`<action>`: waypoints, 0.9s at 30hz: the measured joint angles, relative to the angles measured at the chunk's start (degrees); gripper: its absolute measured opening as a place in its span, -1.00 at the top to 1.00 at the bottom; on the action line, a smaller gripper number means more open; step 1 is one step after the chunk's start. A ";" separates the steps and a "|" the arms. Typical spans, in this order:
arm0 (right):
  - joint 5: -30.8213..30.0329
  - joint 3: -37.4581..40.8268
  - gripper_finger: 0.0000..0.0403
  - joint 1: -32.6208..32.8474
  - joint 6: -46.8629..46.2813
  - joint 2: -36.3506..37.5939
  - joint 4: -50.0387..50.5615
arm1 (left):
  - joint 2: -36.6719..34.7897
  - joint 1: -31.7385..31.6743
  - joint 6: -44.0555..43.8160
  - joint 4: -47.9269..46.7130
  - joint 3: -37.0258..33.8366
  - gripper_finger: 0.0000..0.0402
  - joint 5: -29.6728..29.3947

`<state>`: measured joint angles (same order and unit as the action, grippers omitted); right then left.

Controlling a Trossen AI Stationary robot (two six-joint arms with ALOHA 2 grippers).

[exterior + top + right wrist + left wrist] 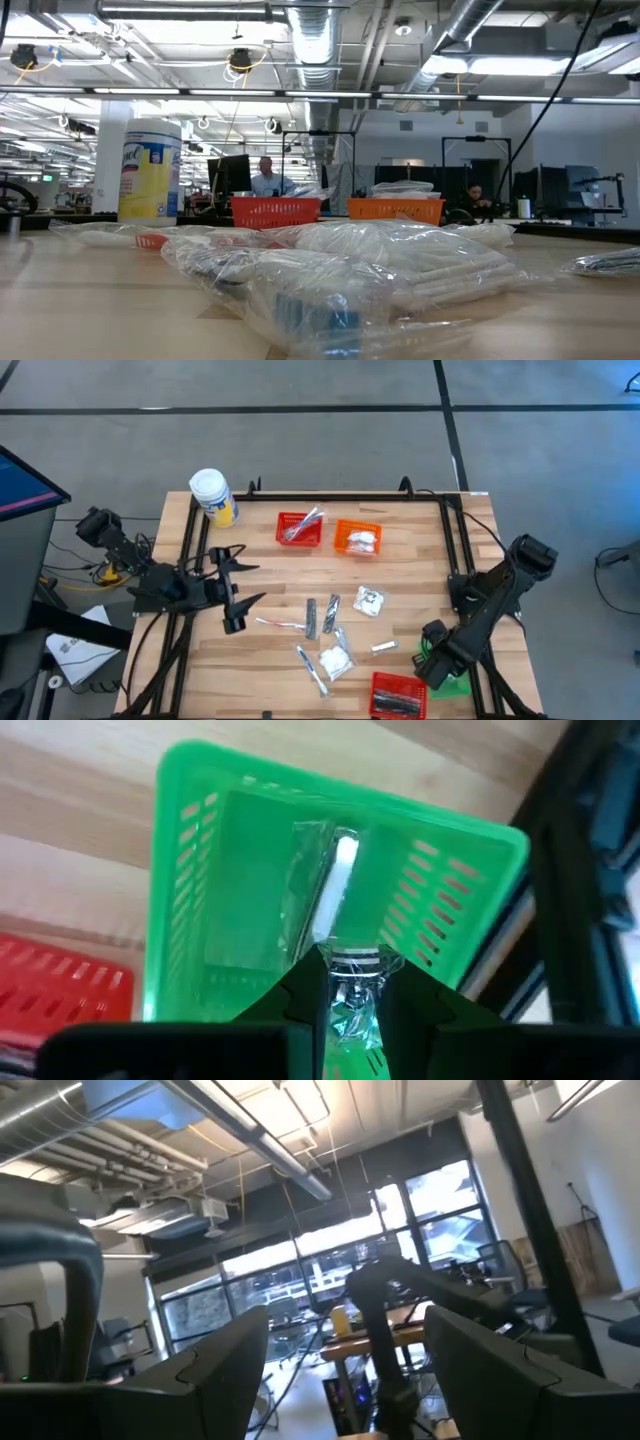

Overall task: Pick & Place Travel size toiletries
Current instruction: Put the silver nail cutter into the green bin, then put the black comb into the bottom red bin

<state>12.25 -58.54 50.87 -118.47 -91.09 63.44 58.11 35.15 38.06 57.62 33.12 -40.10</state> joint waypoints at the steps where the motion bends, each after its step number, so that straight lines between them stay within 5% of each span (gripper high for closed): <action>1: 0.56 1.00 0.72 -0.08 0.33 0.08 -1.60 | 0.00 0.24 0.00 0.04 0.00 -0.29 0.00; 9: 1.46 5.42 0.62 -1.13 1.37 0.04 -6.86 | 0.00 0.56 0.02 0.23 0.00 -0.29 -0.02; 21: 1.60 0.83 -0.22 -2.15 9.85 1.12 0.50 | 0.00 0.53 0.55 0.32 0.00 -0.29 -0.07; 27: 0.41 -3.72 -0.31 -5.19 14.03 4.52 6.29 | 0.00 0.51 0.59 0.32 0.00 -0.29 -0.11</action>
<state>12.66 -62.26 45.68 -104.44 -86.57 69.74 58.11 35.66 38.65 57.93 33.12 -40.20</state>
